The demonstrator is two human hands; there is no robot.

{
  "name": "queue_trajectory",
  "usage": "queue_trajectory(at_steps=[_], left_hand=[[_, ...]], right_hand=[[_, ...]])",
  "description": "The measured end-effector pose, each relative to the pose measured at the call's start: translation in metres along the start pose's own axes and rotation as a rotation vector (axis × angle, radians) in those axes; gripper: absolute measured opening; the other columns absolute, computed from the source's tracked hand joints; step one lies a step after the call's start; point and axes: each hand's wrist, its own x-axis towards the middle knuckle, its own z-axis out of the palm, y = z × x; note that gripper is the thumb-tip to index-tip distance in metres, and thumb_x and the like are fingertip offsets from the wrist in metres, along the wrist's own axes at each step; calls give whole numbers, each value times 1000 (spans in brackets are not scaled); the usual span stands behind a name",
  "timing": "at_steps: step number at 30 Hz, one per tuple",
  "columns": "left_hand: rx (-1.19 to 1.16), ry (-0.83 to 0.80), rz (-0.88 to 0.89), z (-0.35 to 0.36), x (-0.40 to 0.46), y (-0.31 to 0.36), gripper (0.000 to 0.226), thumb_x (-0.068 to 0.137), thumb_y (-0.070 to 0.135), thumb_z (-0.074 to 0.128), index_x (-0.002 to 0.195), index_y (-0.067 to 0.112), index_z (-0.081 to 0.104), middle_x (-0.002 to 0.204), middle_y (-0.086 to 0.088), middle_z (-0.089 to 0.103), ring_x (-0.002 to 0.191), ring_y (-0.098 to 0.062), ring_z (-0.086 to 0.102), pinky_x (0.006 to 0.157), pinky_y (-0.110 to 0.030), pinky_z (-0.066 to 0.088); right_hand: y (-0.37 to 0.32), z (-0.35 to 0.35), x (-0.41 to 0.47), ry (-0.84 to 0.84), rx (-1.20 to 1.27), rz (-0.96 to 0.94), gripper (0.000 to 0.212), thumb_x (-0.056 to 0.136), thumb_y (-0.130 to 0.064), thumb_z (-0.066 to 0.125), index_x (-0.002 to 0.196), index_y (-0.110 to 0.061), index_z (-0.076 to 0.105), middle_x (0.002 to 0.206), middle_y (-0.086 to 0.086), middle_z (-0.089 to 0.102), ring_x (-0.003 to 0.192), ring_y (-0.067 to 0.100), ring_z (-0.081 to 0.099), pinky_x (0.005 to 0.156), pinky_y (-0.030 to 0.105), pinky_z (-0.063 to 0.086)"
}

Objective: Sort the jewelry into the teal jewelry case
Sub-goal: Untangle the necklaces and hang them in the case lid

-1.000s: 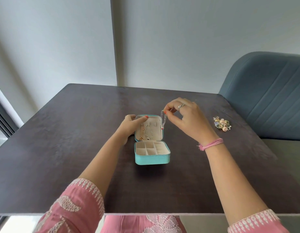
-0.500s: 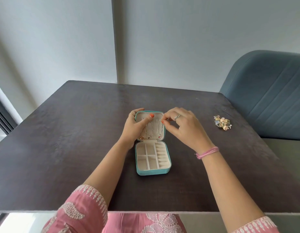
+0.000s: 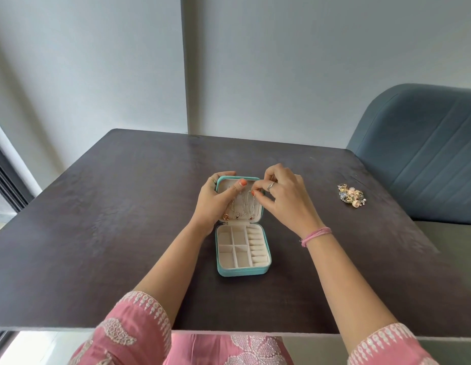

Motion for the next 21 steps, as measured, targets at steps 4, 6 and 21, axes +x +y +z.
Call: queue_trajectory(at_steps=[4, 6, 21], left_hand=[[-14, -14, 2, 1, -2, 3, 49, 64, 46, 82, 105, 26, 63, 109, -7, 66, 97, -20, 67, 79, -35, 58], [-19, -20, 12, 0, -3, 4, 46, 65, 38, 83, 103, 23, 63, 106, -7, 67, 94, -18, 67, 76, -31, 58], [6, -25, 8, 0, -1, 4, 39, 72, 20, 83, 105, 12, 65, 97, -8, 72, 87, -21, 71, 78, -40, 59]], right_hand=[[0, 4, 1, 34, -52, 7, 15, 84, -26, 71, 95, -16, 75, 92, 1, 54, 80, 17, 55, 75, 40, 45], [-2, 5, 0, 49, -62, 11, 15, 85, -27, 70, 95, -17, 74, 93, 1, 55, 81, 18, 56, 75, 40, 44], [-10, 13, -4, 135, 39, 20, 8, 86, -14, 69, 90, -8, 72, 97, 7, 59, 60, 21, 58, 61, 36, 54]])
